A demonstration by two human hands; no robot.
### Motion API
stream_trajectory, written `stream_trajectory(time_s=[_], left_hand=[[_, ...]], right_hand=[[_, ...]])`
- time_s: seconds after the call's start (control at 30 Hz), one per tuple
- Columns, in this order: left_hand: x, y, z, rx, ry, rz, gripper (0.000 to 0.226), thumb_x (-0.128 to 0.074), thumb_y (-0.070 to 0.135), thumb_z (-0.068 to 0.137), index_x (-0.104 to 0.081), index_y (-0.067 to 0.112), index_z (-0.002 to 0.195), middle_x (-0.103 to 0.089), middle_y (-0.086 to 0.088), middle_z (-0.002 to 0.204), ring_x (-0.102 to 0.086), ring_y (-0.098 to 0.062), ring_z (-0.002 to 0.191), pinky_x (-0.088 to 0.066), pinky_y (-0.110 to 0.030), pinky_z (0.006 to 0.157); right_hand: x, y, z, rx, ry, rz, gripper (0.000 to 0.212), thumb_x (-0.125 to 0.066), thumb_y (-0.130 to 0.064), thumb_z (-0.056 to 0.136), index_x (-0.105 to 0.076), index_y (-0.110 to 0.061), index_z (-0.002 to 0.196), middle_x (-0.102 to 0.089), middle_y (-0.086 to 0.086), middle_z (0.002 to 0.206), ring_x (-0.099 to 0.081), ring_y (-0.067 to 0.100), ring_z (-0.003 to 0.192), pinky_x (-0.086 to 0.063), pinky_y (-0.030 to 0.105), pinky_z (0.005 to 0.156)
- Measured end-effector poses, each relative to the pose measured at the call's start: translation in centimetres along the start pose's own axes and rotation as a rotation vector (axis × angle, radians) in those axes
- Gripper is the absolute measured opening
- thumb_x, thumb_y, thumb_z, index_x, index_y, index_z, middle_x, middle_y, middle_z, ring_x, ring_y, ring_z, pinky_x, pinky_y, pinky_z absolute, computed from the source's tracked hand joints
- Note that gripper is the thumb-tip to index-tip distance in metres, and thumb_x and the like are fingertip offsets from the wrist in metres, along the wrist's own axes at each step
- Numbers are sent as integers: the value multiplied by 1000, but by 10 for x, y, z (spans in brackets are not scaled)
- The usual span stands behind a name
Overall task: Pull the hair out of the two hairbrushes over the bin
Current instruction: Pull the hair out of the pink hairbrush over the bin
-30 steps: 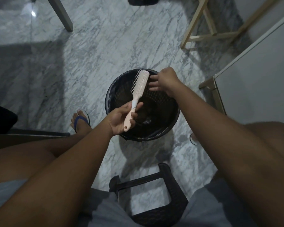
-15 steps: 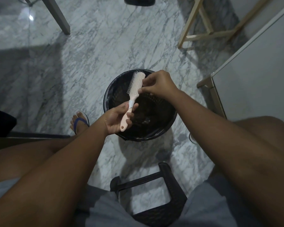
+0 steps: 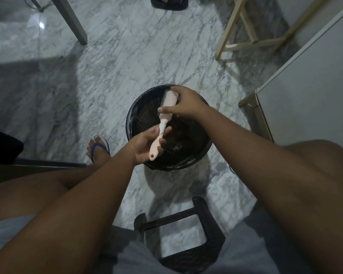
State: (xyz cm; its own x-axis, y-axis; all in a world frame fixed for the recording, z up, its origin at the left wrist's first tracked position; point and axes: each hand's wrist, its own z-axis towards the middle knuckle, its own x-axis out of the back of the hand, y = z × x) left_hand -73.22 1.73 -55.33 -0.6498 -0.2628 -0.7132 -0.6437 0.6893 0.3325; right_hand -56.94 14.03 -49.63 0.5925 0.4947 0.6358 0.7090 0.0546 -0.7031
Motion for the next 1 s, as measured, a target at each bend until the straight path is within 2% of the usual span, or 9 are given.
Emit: stream_trajectory(time_s=[0.1,0.23,0.37,0.47,0.57,0.7,0.83,0.9,1.0], left_hand=[[4,3,-1,-97,7,-44,48,-47,16,96,-45,17,143,-69,1,112,-56,-9,63,-49,-22,51],[5,17,-4,-191,-2,-115,49,-41,14,97,-39,19,146,-70,3,108,-55,-8,62,-49,-21,52],[5,23,-8,-187,-19,-117,48,-41,13,97,-42,18,145,-71,3,109,-56,-8,63,-48,-21,52],[4,19,-8,-164,-1,-94,45,-40,14,99,-42,16,144,-71,3,107,-55,-8,63,-48,-21,52],[6,14,-9,-147,12,-81,48,-44,15,97,-41,16,145,-71,3,109,-54,-8,63,-47,-21,52],[11,12,-8,-136,27,-76,46,-40,15,101,-40,15,147,-71,2,111,-54,-8,63,-48,-21,52],[13,11,-8,-124,30,-77,45,-40,16,102,-41,16,148,-71,2,113,-55,-8,63,-48,-21,52],[14,11,-8,-119,30,-69,46,-40,15,102,-41,16,147,-70,2,113,-55,-8,63,-48,-21,52],[16,10,-7,-111,8,-57,46,-42,15,101,-42,17,147,-69,2,116,-54,-8,64,-49,-21,53]], right_hand=[[-3,0,3,-17,71,86,53,-60,-54,91,-62,-11,123,-69,1,103,-67,16,89,-51,30,82],[-22,27,-3,-80,126,-10,48,-42,-36,104,-72,-3,85,-73,14,85,-68,30,86,-51,36,82],[-41,54,-15,-296,-287,-332,34,-62,-30,94,-69,1,106,-68,20,105,-65,34,103,-52,36,89],[-48,59,-19,-249,-397,-326,47,-80,-14,77,-67,-12,123,-67,8,122,-62,25,116,-51,31,98],[-49,56,-17,-227,-194,-59,46,-83,-5,73,-70,-12,116,-72,8,112,-69,20,106,-51,20,87],[-44,47,-18,-195,67,147,36,-83,-44,74,-73,-14,91,-74,4,72,-72,13,64,-57,20,66],[-40,42,-13,-155,122,247,27,-83,-22,77,-74,-11,100,-76,5,95,-74,13,85,-60,27,84],[-39,42,-12,-179,116,287,32,-84,-11,75,-72,-6,104,-75,10,100,-74,18,88,-62,34,83],[-38,37,-12,-244,182,410,37,-75,-34,86,-68,2,86,-74,14,76,-74,23,66,-63,39,72]])
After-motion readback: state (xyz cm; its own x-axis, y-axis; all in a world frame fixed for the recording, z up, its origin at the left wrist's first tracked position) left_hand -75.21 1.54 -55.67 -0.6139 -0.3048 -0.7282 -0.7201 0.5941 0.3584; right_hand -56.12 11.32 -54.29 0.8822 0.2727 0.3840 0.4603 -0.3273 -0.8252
